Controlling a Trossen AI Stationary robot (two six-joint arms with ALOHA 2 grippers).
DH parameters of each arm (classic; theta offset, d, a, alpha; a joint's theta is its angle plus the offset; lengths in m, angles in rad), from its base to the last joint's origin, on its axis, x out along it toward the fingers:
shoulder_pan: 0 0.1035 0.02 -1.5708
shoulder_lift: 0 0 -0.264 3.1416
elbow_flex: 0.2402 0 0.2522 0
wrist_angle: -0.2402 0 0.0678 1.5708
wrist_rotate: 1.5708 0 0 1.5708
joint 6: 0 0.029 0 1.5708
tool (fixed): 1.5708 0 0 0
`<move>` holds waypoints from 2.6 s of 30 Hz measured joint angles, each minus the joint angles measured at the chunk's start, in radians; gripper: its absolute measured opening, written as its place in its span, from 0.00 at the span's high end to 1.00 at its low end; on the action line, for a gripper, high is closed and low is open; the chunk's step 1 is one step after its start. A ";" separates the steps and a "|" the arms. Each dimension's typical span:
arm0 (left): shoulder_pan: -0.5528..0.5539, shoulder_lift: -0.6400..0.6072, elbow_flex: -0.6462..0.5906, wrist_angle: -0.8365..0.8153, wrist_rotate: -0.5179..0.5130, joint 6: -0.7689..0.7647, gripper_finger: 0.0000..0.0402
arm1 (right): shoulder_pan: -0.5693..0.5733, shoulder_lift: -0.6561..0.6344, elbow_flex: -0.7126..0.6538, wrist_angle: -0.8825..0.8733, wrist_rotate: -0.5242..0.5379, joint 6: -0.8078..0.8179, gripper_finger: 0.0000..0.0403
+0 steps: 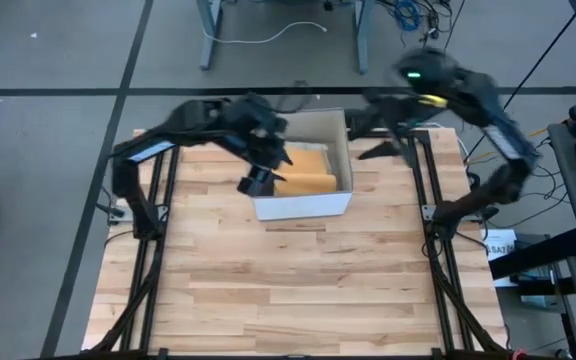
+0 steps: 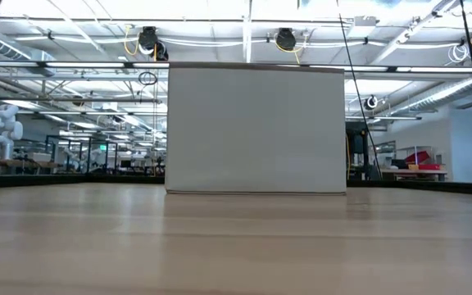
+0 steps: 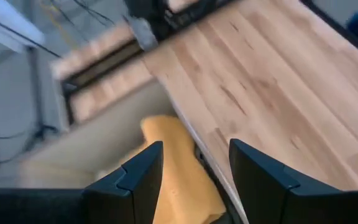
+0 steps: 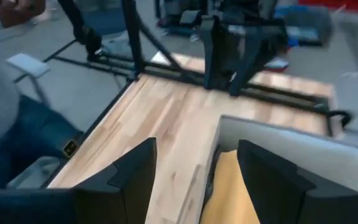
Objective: Fold towel
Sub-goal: Return to Home Position
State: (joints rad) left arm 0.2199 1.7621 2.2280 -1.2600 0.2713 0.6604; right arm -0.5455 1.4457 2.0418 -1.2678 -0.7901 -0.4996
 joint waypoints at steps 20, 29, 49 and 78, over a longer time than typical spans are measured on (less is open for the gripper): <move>-0.216 -0.344 -0.001 -0.185 -0.151 -0.389 0.53 | 0.098 -0.718 -0.519 0.145 0.145 0.280 0.47; -0.283 -0.404 -0.004 -0.228 -0.282 -0.482 0.53 | 0.098 -1.058 -0.989 0.435 0.141 0.419 0.47; -0.303 -0.963 -0.905 0.337 -0.377 -0.637 0.53 | 0.101 -1.325 -1.605 0.987 0.126 0.548 0.47; -0.304 -1.371 -1.984 1.291 -0.319 -0.709 0.53 | 0.234 -1.325 -1.986 1.430 0.191 0.603 0.47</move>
State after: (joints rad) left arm -0.0837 0.3912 0.2441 0.0307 -0.0473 -0.0483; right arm -0.3115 0.1204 0.0563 0.1622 -0.5990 0.1035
